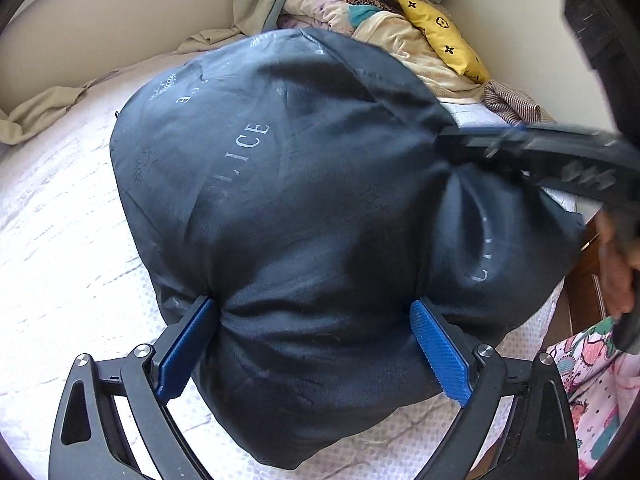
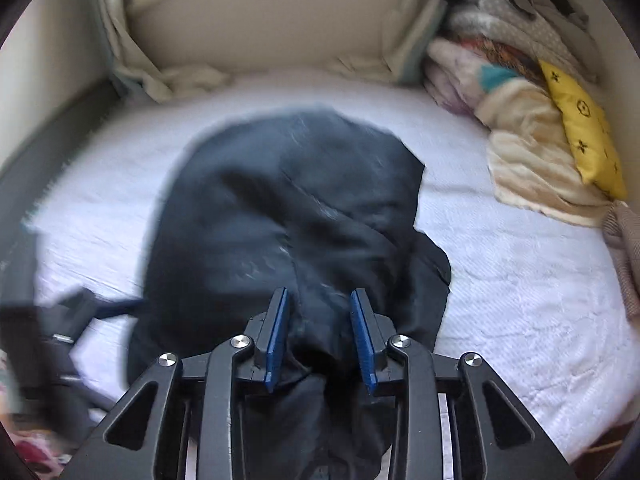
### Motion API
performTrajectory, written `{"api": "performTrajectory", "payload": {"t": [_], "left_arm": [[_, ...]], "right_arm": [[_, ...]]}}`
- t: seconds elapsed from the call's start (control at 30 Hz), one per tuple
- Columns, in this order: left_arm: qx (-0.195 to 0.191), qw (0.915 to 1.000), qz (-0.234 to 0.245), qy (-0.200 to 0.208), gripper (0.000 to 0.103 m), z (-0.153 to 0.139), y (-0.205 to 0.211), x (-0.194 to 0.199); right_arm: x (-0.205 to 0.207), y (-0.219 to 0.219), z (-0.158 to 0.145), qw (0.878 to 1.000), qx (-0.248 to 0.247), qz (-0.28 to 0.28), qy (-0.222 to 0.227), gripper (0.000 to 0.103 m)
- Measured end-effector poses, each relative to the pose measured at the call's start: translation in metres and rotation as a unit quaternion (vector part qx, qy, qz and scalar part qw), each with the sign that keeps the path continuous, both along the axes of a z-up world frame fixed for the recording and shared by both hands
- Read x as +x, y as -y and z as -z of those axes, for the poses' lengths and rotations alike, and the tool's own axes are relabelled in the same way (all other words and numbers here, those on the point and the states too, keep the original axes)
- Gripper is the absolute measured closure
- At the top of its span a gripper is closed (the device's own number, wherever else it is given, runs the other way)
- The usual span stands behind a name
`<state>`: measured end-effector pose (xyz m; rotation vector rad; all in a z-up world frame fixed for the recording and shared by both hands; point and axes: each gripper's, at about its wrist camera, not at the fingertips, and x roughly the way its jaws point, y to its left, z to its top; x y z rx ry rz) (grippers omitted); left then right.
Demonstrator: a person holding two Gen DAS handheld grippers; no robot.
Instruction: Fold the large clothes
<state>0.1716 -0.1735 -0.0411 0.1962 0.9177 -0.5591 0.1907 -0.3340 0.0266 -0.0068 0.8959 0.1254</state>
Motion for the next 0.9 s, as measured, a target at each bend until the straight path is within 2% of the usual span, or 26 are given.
{"api": "performTrajectory", "payload": {"t": [0.2, 0.5, 0.73, 0.9], "left_arm": [[0.002, 1.0000, 0.006, 0.002, 0.003, 0.000, 0.004, -0.001], [0.000, 0.9999, 0.013, 0.004, 0.002, -0.001, 0.007, -0.001], [0.005, 0.9998, 0.014, 0.011, 0.002, -0.002, 0.009, -0.002], [-0.005, 0.9999, 0.010, 0.004, 0.002, -0.006, 0.004, 0.000]], "right_arm": [[0.015, 0.001, 0.034, 1.000, -0.019, 0.011, -0.021, 0.074], [0.045, 0.003, 0.066, 0.999, -0.008, 0.019, -0.041, 0.073], [0.066, 0.008, 0.076, 0.998, 0.005, 0.016, -0.056, 0.073], [0.070, 0.022, 0.071, 0.997, 0.050, 0.021, -0.062, 0.073]]}}
